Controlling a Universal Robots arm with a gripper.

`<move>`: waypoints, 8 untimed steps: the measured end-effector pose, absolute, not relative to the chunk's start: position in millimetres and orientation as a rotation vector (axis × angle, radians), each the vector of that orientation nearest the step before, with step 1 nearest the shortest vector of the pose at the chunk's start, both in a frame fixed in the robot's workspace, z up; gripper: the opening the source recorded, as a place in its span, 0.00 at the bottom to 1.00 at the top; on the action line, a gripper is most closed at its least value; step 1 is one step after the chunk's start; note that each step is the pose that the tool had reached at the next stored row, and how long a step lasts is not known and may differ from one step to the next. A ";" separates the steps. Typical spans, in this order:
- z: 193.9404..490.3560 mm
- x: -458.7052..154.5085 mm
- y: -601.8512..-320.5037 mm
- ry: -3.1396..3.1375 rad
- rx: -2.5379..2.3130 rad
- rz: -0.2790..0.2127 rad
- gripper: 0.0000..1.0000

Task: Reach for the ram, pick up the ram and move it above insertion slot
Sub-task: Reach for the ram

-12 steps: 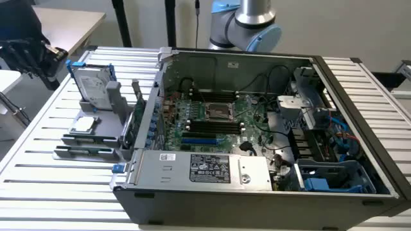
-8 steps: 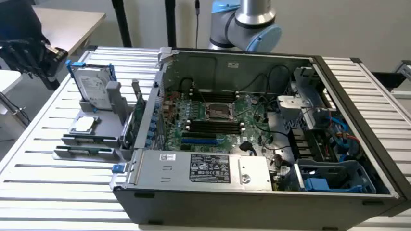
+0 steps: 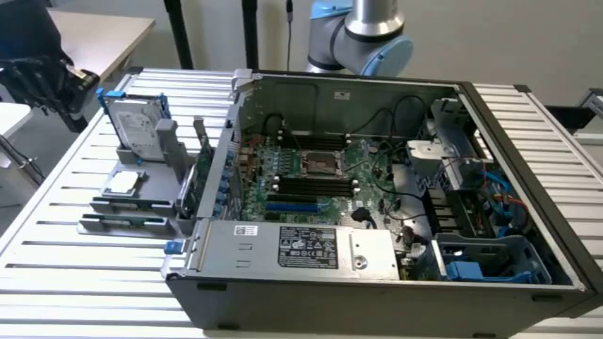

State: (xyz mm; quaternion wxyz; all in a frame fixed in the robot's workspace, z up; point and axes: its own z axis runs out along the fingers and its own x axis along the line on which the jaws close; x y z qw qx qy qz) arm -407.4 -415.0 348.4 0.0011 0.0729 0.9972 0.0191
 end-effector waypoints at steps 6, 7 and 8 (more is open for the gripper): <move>348.4 -407.4 -415.0 3.130 0.233 0.060 0.11; 348.4 -407.4 -414.9 3.130 0.234 0.060 0.11; 348.4 -407.2 -414.9 3.130 0.229 0.060 0.11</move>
